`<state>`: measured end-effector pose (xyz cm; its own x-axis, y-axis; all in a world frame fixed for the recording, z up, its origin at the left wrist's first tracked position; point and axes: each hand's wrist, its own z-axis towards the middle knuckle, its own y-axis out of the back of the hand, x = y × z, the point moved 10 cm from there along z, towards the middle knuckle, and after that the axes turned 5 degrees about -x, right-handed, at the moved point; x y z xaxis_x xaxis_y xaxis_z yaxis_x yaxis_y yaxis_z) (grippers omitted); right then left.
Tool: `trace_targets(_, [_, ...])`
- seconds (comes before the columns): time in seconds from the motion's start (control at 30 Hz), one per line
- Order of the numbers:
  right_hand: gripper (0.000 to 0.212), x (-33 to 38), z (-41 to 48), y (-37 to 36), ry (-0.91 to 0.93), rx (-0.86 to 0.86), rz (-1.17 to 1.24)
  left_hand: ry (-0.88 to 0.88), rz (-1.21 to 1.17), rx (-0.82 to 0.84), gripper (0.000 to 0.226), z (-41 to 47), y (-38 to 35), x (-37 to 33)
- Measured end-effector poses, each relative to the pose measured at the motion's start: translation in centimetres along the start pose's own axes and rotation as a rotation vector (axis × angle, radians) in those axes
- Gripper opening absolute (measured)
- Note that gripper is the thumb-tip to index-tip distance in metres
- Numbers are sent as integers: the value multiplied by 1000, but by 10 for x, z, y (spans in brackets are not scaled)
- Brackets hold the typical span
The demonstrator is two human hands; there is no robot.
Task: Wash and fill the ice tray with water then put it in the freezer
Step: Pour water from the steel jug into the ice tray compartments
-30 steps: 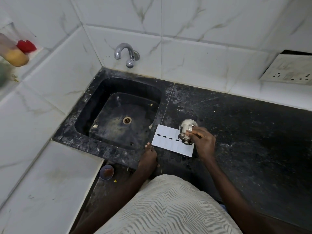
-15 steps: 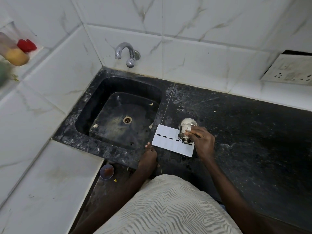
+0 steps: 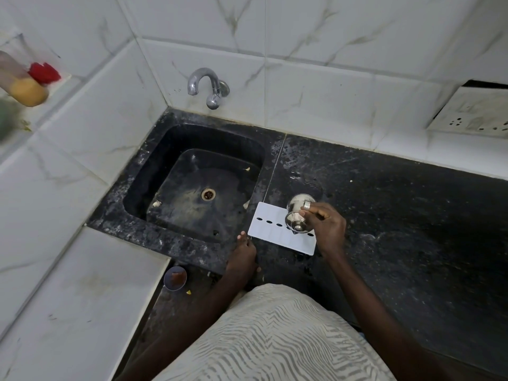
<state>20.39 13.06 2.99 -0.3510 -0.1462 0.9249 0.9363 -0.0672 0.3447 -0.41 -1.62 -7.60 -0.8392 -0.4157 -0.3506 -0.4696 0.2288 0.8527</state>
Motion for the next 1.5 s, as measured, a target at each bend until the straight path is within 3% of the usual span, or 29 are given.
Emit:
trace_targets(0.33, [17, 26, -15, -24, 229, 64, -105, -19, 24, 9, 104, 0, -1, -1])
trace_targets(0.6, [17, 29, -19, -29, 299, 77, -140, -7, 22, 37, 107, -1, -3, 1])
trace_targets(1.0, [17, 28, -19, -31, 326, 64, -150, -12, 18, 20, 104, 0, -3, 2])
trace_targets(1.3, [17, 15, -10, -35, 138, 64, -33, -15, 7, 18, 107, 1, -4, 2])
trace_targets(1.5, [18, 23, -11, -50, 161, 93, -31, -11, 22, 25, 106, 1, -4, 2])
